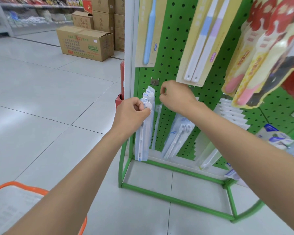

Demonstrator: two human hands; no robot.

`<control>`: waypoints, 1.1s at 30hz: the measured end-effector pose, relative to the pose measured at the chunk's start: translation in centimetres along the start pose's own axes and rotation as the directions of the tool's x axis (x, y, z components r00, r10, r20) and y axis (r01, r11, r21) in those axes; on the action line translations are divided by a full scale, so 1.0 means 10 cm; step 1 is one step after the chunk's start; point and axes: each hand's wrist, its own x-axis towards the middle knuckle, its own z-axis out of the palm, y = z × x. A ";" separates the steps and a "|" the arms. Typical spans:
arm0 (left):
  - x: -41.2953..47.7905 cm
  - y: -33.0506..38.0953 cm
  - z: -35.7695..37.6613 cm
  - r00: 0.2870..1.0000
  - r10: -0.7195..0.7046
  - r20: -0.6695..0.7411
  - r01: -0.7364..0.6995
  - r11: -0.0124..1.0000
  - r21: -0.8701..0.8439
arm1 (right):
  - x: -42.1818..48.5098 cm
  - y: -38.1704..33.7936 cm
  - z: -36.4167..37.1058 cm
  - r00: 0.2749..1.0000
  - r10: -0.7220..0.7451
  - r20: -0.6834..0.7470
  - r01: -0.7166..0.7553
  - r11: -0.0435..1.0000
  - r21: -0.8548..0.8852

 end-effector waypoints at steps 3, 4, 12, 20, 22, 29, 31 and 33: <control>-0.01 -0.01 0.00 1.000 0.005 0.000 -0.005 1.000 -0.021 | -0.14 -0.04 0.02 0.999 -0.051 -0.012 0.051 0.998 -0.044; -0.02 -0.01 0.00 1.000 0.005 -0.001 -0.005 1.000 -0.031 | -0.19 -0.04 0.02 0.998 -0.070 -0.010 0.069 0.996 -0.053; -0.25 0.01 -0.04 0.999 -0.010 0.031 0.010 1.000 0.003 | -0.76 -0.01 -0.14 0.980 -0.123 -0.158 0.140 0.985 0.101; -0.60 0.14 0.04 0.989 -0.018 0.145 0.017 1.000 0.007 | -1.23 0.08 -0.24 0.968 0.012 -0.249 0.097 0.902 0.420; -0.66 0.18 0.09 0.976 -0.019 0.216 0.016 1.000 0.016 | -1.24 0.09 -0.24 0.971 0.095 -0.218 0.045 0.827 0.560; -0.78 0.24 0.19 0.955 0.032 0.296 -0.035 0.999 0.005 | -1.25 0.06 -0.20 0.983 0.147 -0.107 -0.020 0.670 0.742; -0.79 0.25 0.21 0.951 0.041 0.307 -0.043 0.999 -0.001 | -1.24 0.09 -0.21 0.982 0.154 -0.110 -0.026 0.685 0.728; -0.79 0.26 0.21 0.949 0.040 0.311 -0.036 0.999 -0.019 | -1.24 0.12 -0.23 0.983 0.165 -0.082 -0.048 0.660 0.750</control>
